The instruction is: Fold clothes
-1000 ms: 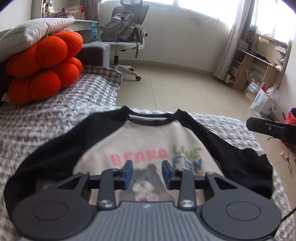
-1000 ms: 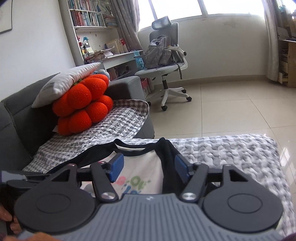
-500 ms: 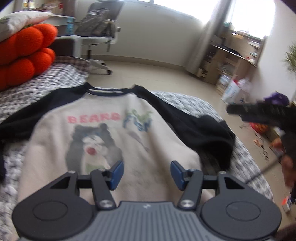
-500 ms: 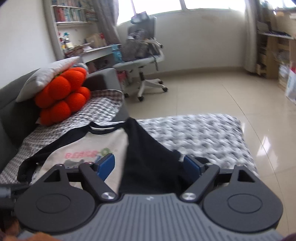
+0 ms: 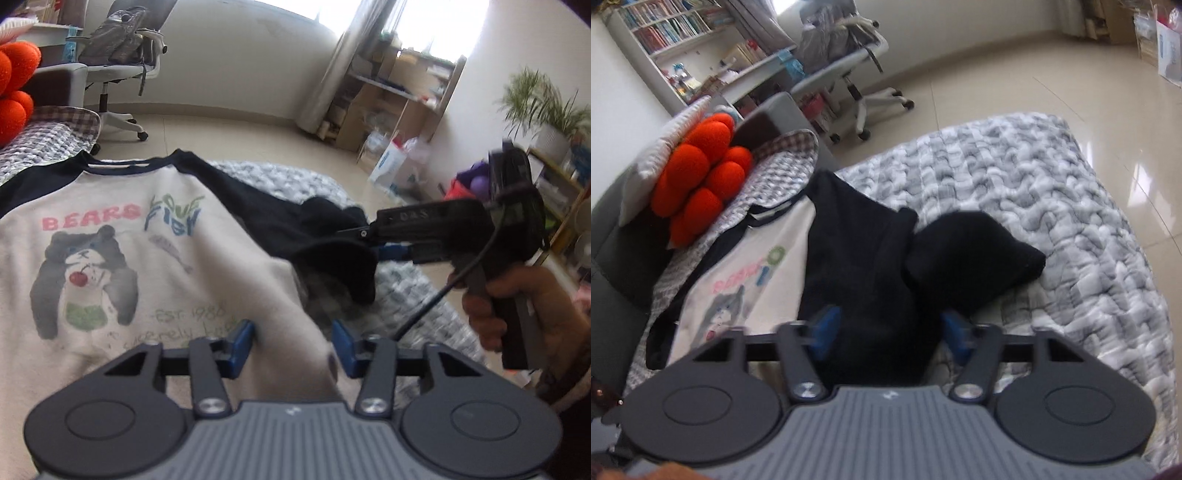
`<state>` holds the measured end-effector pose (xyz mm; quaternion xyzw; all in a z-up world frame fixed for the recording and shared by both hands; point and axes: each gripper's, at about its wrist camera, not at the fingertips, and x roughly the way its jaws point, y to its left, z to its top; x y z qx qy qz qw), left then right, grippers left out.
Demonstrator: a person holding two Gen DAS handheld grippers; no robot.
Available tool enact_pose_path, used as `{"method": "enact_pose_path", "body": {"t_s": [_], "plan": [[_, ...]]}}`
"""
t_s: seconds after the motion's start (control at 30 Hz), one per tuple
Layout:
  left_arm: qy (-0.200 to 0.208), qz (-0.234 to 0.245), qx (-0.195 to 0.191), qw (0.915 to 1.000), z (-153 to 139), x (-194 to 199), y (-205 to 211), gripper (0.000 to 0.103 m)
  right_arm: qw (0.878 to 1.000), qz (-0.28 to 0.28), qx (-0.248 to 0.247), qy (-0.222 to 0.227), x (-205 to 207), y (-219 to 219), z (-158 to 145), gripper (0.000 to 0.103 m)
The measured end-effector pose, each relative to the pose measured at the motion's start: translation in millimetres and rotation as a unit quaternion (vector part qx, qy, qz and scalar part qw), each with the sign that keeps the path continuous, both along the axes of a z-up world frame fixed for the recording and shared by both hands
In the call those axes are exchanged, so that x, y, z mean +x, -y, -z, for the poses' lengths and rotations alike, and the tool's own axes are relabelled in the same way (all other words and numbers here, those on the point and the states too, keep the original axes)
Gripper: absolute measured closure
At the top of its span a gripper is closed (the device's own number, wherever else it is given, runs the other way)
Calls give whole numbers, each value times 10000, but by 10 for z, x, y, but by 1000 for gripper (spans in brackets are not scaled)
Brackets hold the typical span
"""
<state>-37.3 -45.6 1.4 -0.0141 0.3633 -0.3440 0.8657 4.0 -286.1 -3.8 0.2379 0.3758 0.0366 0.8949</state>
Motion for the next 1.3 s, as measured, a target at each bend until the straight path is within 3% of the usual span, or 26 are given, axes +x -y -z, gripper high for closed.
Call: {"method": "enact_pose_path", "body": {"t_s": [0.03,0.1,0.13,0.23,0.5,0.77,0.9,0.97,1.03,1.1,1.3], "plan": [[-27,-3,32,10000,18,2,10,66,9999,92,-72,6,1,8,-9,78],[-76,-10,25,10000,34,6,13,75,9996,234,-76,99,-9,66,-53,88],[-71,-21,28,10000,29,2,10,82,9994,298,-53,160,-16,101,-80,89],[-83,-91,-107,9999,-4,5,-18,91,9965,559,-441,444,-44,167,-228,90],[-409,-42,-962,9945,-79,135,-140,93,9741,1225,-1436,1244,26,358,-455,91],[-636,41,-693,9956,86,216,-83,91,9757,1317,-1576,769,277,462,-52,90],[-588,53,-630,9963,67,218,-116,78,9787,1413,-1371,579,258,526,59,81],[-556,13,-551,9969,35,214,-135,69,9801,1452,-1221,576,212,551,20,67],[-528,-112,-464,9975,-21,221,-171,65,9800,1484,-1163,632,141,540,-70,41],[-509,-276,-386,9976,-85,234,-219,62,9807,1466,-1062,743,44,524,-163,32],[-468,-700,-237,9962,-301,258,-462,57,9887,1165,-475,818,-210,440,-362,32]]}}
